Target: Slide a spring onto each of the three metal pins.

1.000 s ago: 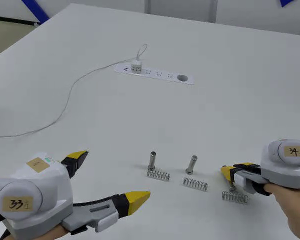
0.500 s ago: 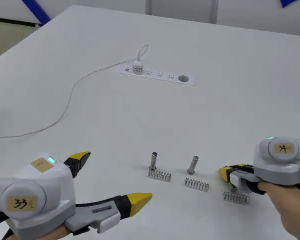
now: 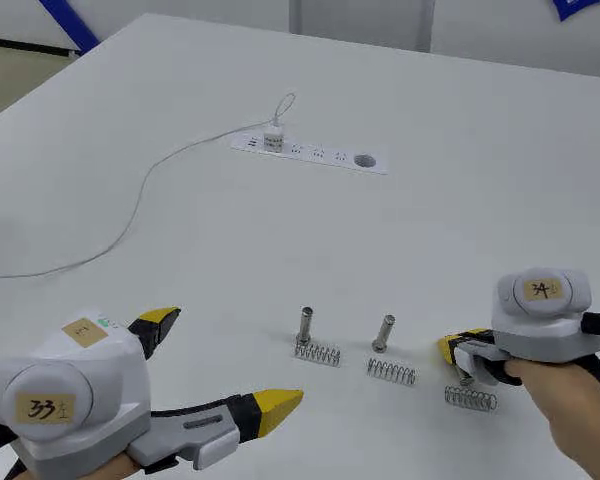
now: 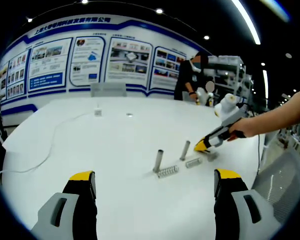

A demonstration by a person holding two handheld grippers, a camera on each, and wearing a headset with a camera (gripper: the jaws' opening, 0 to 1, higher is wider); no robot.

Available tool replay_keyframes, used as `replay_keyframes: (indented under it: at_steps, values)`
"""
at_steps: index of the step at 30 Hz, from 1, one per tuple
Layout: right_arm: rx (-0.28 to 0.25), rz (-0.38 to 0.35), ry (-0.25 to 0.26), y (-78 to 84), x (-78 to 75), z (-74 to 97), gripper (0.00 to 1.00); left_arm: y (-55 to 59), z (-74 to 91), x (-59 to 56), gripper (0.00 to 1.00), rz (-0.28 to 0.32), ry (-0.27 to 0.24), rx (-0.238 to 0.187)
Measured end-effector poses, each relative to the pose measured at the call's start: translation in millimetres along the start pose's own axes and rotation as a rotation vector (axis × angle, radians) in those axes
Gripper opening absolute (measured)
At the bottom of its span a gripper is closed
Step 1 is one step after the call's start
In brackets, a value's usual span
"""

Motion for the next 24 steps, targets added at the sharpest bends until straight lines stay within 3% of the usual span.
replay_keyframes:
  at_steps: [11, 17, 24]
  values:
    - [0.049, -0.001, 0.002, -2.2, -0.4, 0.3, 0.08, 0.1, 1.2, 2.8, 1.0, 0.0, -0.016, 0.001]
    - [0.021, -0.013, 0.0, -5.0, -0.6, 4.8, 0.08, -1.1, 0.9, 2.7, 1.0, 0.001, -0.017, -0.009]
    - [-0.005, -0.023, -0.002, -7.0, -1.7, 11.8, 0.08, 0.3, 0.0, 0.0, 1.0, -0.017, -0.004, 0.01]
Point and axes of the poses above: the centre of the closed fingertips' face, and the gripper's own axes: z roughly backward along the fingers, x roughly to its left, y roughly out of its underside, the point moved 8 cm from there along z, roughly backward along the fingers, and after that the axes turned 11 degrees about -z, right-handed, at the moved point
